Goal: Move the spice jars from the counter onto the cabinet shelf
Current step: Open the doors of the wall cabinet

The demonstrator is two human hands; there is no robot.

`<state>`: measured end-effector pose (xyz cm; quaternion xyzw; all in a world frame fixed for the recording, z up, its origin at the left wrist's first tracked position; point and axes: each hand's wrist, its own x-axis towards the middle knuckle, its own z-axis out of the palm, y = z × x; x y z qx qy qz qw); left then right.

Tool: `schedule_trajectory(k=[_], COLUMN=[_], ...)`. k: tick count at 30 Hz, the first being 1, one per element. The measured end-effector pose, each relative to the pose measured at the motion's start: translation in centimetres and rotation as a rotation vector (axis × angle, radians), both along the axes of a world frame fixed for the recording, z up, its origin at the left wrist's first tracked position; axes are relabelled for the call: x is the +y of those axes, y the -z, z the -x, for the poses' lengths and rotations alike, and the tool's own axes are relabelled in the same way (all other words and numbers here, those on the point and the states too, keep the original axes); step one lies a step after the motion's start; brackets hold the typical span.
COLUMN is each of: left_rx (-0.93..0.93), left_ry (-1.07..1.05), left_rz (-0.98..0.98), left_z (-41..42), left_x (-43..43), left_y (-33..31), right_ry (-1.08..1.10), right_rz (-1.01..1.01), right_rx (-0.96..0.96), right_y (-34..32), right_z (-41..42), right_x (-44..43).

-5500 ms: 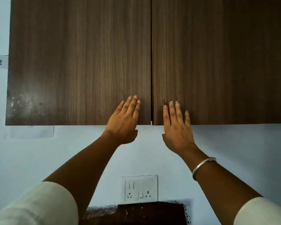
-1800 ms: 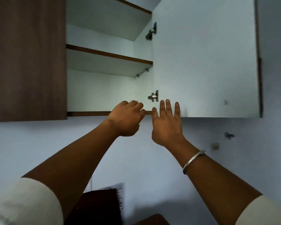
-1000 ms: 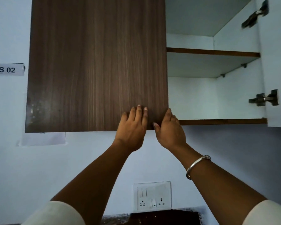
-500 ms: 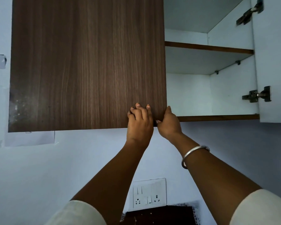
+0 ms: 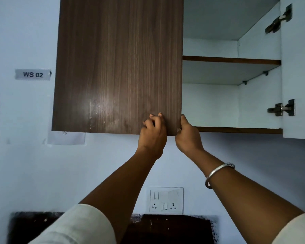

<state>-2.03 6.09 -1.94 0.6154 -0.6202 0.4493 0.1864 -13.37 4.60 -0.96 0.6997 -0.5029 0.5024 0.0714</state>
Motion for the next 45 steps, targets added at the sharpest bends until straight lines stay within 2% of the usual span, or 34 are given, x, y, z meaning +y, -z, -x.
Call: schedule_trajectory(k=[5,9,13,19,22,30,33,38,45], left_rx=[0.063,0.017,-0.014,0.082,0.154,0.140,0.195,0.305,0.485], left_ry=[0.014,0.034,0.009,0.070,0.035,-0.013,-0.042,-0.067,-0.058], left_rz=[0.110,0.110,0.212,0.233,0.237,0.276,0.347,0.304,0.319], left_z=[2.1,2.1,0.5,-2.1,-3.3,-10.2,-13.6,-19.6,-26.4], left_x=[4.2,8.8,13.1,19.5,22.5,28.3,30.7,34.1,36.9], left_y=[0.2,-0.5,-0.8,-0.6,-0.2,0.5,0.7,0.8,1.2], right_ry=[-0.173,-0.362,-0.527,-0.650,-0.703,-0.773,-0.844,-0.968,-0.979], right_rz=[0.080,0.049,0.126,0.287,0.369,0.528,0.461,0.283,0.144], right_rx=[-0.035,-0.111,-0.180,-0.262,-0.238,-0.150,-0.115,-0.052,-0.016], right_y=[-0.4,-0.9,-0.7,0.2,0.5,1.2,1.7,2.8,3.0], right_z=[0.6,0.8,-0.1,-3.3,-5.4,-13.2,-17.1,-23.8,-32.1], right_x=[4.7,8.5,11.7,16.1,18.3,23.2,24.9,28.3,30.6])
